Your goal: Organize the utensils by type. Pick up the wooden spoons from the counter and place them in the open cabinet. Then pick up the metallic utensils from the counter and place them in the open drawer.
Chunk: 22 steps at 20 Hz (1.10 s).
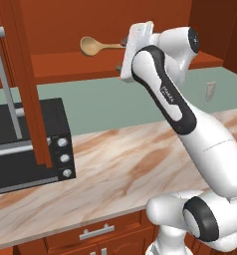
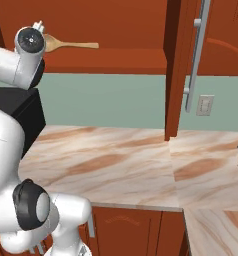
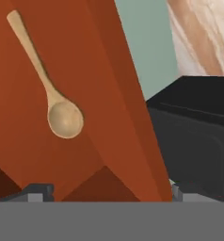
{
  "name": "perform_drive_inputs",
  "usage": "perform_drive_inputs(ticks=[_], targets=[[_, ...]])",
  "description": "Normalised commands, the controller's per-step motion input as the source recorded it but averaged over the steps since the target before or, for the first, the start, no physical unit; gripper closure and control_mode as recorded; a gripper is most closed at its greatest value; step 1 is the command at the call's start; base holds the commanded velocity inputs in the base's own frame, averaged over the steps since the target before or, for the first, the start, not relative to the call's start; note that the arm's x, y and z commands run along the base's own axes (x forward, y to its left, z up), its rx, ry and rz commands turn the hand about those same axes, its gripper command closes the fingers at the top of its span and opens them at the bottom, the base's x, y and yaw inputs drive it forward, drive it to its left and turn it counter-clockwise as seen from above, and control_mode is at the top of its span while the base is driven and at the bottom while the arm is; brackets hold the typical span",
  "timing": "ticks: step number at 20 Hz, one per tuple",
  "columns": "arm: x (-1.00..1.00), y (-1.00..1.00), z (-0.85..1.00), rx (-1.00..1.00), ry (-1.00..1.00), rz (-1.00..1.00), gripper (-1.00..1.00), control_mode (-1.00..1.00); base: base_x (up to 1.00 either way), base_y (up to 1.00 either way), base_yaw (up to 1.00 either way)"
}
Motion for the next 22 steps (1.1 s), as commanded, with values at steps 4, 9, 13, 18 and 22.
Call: perform_drive_inputs(ticks=[4, 9, 13, 18, 22], targets=[[-0.95, -0.26, -0.07, -0.51, 0.02, 0.50, -1.00, -1.00, 0.00, 0.00, 0.00], [-0.62, -0.25, -0.33, -0.63, 0.23, 0.55, -1.00, -1.00, 0.00, 0.00, 0.00], [-0.60, -0.26, -0.39, -0.67, 0.27, 0.50, -1.00, -1.00, 0.00, 0.00, 0.00], [-0.72, -0.37, -0.48, -0.53, -0.01, 0.39, -1.00, -1.00, 0.00, 0.00, 0.00], [-0.54, -0.37, -0.73, -0.27, -0.17, 0.17, -1.00, -1.00, 0.00, 0.00, 0.00]])
